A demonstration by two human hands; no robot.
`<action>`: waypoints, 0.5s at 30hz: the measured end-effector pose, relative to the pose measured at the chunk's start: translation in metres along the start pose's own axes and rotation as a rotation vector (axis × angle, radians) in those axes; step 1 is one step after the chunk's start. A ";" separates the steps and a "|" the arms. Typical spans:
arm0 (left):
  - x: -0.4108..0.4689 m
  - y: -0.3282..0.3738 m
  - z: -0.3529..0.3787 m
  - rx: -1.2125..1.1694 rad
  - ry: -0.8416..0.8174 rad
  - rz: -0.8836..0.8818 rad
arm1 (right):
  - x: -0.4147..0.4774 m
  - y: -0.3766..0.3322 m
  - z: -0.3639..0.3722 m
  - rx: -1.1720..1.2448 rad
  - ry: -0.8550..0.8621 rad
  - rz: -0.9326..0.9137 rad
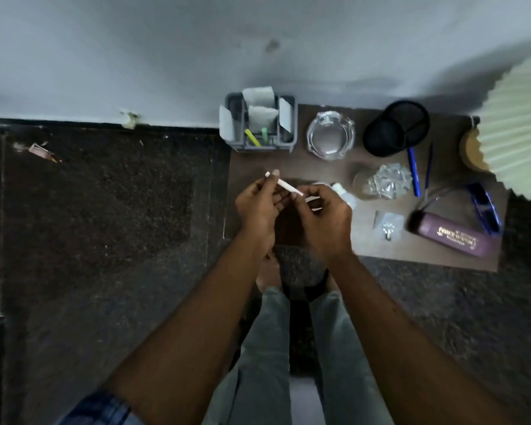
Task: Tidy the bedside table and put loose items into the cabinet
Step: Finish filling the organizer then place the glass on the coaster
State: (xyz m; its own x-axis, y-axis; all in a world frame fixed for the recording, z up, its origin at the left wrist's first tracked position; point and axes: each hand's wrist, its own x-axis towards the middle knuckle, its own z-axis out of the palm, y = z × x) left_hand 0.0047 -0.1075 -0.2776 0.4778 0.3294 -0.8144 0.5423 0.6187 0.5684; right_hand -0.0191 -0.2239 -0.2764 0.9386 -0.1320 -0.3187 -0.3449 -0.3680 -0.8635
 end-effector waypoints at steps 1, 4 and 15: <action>-0.001 0.011 0.004 -0.074 -0.025 -0.005 | 0.010 -0.010 0.002 0.035 -0.003 -0.013; -0.002 0.038 0.018 -0.212 -0.084 -0.010 | 0.036 -0.042 0.004 0.016 0.009 -0.129; 0.005 0.059 0.035 -0.177 -0.109 -0.098 | 0.103 -0.103 0.010 -0.478 -0.117 -0.549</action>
State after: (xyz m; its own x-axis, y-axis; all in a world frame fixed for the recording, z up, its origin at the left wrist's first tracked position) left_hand 0.0635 -0.0945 -0.2438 0.5058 0.1883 -0.8418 0.4650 0.7624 0.4500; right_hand 0.1133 -0.1905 -0.2248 0.9600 0.2761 0.0475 0.2387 -0.7172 -0.6548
